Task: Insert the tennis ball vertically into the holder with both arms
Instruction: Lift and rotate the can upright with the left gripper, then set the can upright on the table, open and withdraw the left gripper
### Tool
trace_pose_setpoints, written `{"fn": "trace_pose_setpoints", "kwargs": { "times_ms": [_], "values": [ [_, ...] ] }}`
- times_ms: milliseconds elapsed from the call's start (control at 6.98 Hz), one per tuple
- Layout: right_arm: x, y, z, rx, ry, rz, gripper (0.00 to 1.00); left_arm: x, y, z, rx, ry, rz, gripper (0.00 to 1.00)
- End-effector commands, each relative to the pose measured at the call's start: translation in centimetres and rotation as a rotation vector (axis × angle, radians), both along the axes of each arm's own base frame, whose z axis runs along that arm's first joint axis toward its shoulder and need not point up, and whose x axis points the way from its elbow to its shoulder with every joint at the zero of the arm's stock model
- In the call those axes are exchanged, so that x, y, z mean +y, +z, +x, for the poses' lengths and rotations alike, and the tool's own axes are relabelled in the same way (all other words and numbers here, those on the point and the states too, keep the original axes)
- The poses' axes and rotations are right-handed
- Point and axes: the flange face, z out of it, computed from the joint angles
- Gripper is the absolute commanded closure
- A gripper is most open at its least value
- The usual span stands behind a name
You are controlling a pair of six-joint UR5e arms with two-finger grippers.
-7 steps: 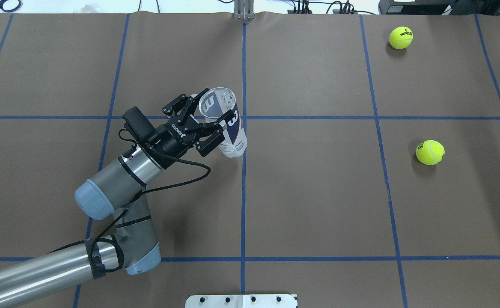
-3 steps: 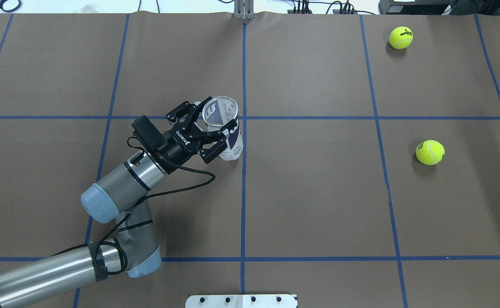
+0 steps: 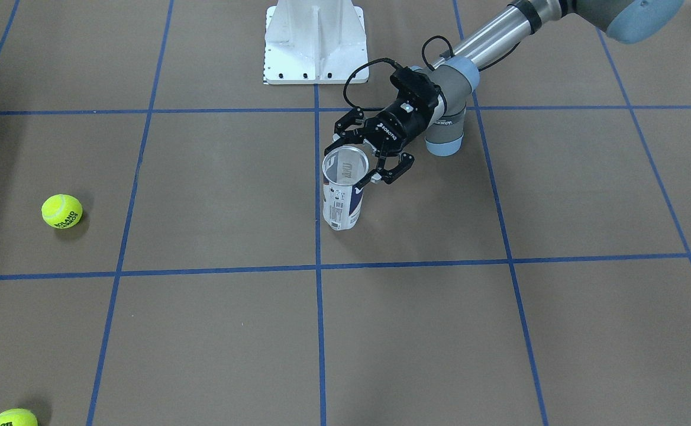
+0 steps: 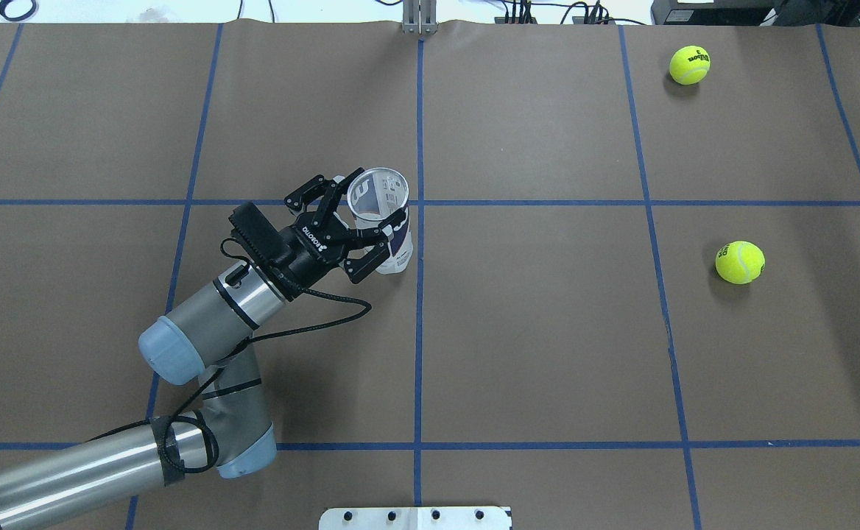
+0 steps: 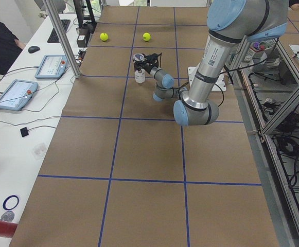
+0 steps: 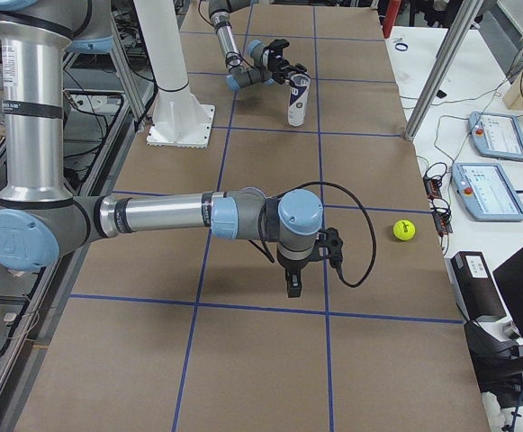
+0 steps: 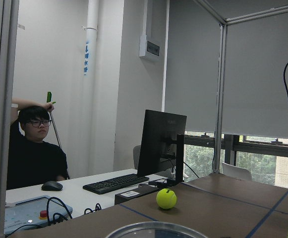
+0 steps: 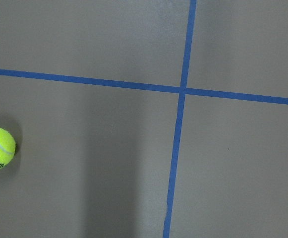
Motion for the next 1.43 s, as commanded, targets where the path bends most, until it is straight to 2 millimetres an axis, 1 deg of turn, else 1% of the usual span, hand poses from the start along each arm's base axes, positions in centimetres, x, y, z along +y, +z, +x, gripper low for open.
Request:
{"fn": "trace_pose_setpoints", "kwargs": {
  "times_ms": [0, 143, 287, 717, 860, 1003, 1147, 1290],
  "values": [
    [0.1, 0.1, 0.0, 0.0, 0.0, -0.003, 0.01, 0.2, 0.4, 0.1, -0.01, 0.002, -0.002, 0.44],
    [0.0, 0.1, 0.0, 0.0, 0.0, -0.001, 0.01, 0.2, 0.5, 0.1, -0.009, 0.001, -0.003, 0.25],
    [0.0, 0.1, 0.0, 0.0, 0.0, -0.001, 0.01, 0.2, 0.2, 0.1, -0.004, 0.0, -0.002, 0.01],
    [0.0, 0.1, 0.0, 0.0, 0.0, -0.001, 0.01, 0.2, -0.5, 0.1, 0.008, 0.002, 0.002, 0.01],
    [0.0, 0.1, 0.0, 0.0, 0.0, -0.001, 0.01, 0.3, -1.4, -0.4, 0.04, 0.005, 0.009, 0.01],
    [0.0, -0.1, 0.0, 0.0, 0.0, 0.002, 0.01, 0.7, -3.8, -2.0, 0.086, 0.0, 0.032, 0.01],
    [0.0, -0.1, 0.0, 0.0, 0.0, 0.002, 0.01, 0.4, -5.4, -3.4, 0.081, -0.014, 0.033, 0.01],
    [0.0, -0.1, 0.0, 0.0, 0.001, 0.001, 0.01, -0.1, -7.4, -5.5, 0.055, -0.038, 0.023, 0.01]
  ]
}}
